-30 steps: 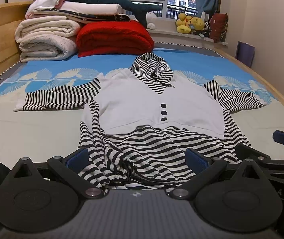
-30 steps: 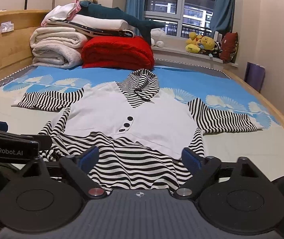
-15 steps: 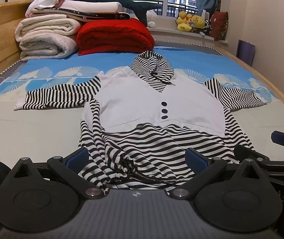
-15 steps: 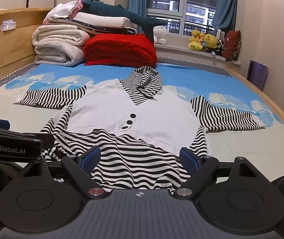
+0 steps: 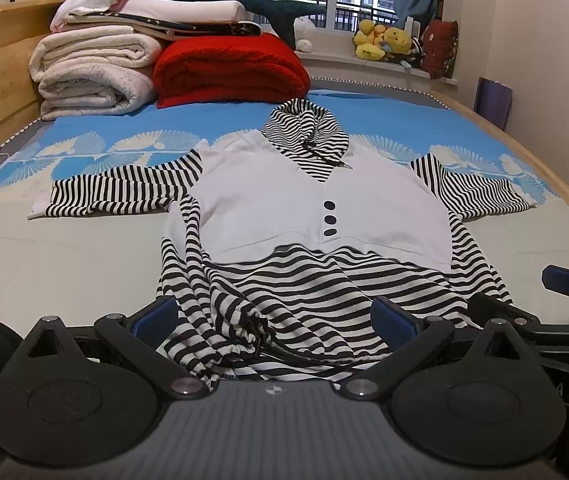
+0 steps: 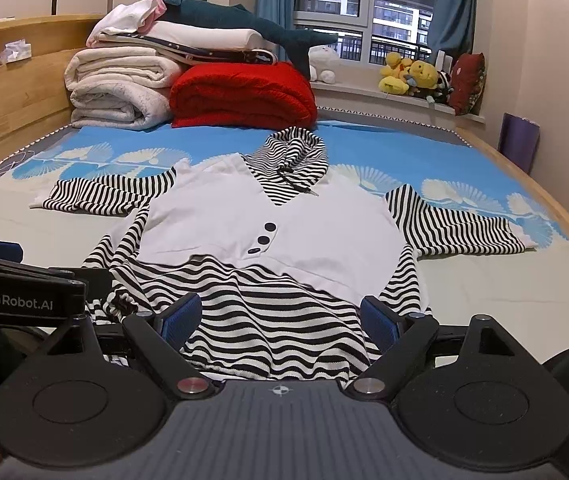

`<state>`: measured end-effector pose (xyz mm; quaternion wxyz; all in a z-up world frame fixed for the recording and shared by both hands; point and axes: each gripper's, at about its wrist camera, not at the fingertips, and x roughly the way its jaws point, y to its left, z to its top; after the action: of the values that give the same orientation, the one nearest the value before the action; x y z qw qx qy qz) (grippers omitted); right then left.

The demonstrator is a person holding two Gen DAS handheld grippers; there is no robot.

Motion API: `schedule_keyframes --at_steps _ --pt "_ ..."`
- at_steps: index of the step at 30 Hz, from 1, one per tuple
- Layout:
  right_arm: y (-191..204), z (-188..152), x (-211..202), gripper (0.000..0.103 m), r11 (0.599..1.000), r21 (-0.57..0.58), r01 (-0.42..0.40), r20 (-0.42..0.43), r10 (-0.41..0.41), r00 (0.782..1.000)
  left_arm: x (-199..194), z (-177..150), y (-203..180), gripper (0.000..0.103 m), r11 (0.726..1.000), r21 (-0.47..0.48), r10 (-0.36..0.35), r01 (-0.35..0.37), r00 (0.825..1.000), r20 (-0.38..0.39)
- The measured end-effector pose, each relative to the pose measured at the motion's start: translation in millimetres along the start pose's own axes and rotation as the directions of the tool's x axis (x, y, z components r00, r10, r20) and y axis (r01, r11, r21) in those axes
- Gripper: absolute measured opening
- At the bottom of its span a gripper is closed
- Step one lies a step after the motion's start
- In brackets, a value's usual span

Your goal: Fold small clothes

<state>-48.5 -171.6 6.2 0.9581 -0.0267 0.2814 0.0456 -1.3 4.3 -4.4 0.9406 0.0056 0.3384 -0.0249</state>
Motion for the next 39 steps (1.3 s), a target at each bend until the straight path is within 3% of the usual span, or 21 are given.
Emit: schedule_keyframes --at_steps 26,39 --pt "-0.4 -0.7 -0.3 0.087 1.0 0.009 0.012 0.008 -0.012 1.0 0.9 -1.1 0.1 0.102 1.0 -0.001 0.001 -0.001 1.0 -0.005" --pt "-7.9 2.4 -0.6 0.087 0.997 0.081 0.004 0.001 -0.004 1.0 1.2 -1.4 -0.9 0.102 1.0 0.005 0.008 -0.008 1.0 0.004"
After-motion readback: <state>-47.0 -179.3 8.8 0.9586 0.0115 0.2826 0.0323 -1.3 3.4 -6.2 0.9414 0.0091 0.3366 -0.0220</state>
